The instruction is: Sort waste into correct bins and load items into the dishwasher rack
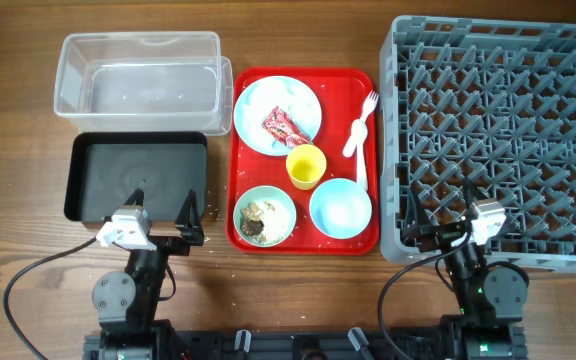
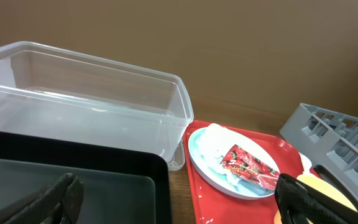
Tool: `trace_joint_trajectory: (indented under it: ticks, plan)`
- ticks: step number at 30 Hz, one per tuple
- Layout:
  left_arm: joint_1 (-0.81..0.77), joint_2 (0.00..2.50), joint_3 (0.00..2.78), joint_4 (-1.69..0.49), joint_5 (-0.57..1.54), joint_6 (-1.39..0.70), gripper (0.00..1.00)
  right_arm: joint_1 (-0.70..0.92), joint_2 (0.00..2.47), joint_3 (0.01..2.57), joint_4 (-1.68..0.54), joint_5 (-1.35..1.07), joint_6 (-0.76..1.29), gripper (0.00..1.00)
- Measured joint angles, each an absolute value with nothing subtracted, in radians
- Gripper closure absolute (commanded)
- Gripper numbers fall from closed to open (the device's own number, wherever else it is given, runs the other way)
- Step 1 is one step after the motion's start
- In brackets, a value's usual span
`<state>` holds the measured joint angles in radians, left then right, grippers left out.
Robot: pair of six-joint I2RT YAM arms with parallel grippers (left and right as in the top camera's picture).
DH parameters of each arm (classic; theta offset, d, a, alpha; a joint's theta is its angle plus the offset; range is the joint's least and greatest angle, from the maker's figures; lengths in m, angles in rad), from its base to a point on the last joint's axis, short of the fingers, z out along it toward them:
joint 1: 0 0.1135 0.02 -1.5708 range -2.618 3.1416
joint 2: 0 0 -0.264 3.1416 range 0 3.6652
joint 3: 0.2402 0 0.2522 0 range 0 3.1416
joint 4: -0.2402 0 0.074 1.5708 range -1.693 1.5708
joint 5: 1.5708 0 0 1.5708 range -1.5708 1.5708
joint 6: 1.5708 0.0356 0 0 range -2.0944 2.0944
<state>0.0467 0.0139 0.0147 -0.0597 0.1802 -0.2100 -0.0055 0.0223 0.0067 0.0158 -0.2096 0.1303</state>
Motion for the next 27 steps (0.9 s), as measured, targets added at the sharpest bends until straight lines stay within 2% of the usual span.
trace_joint_trajectory:
  ticks: [27]
  plan:
    - [0.047,0.014,0.014,-0.059,0.130,-0.189,0.00,-0.006,0.022,0.007,0.016,-0.210,0.130,0.00]
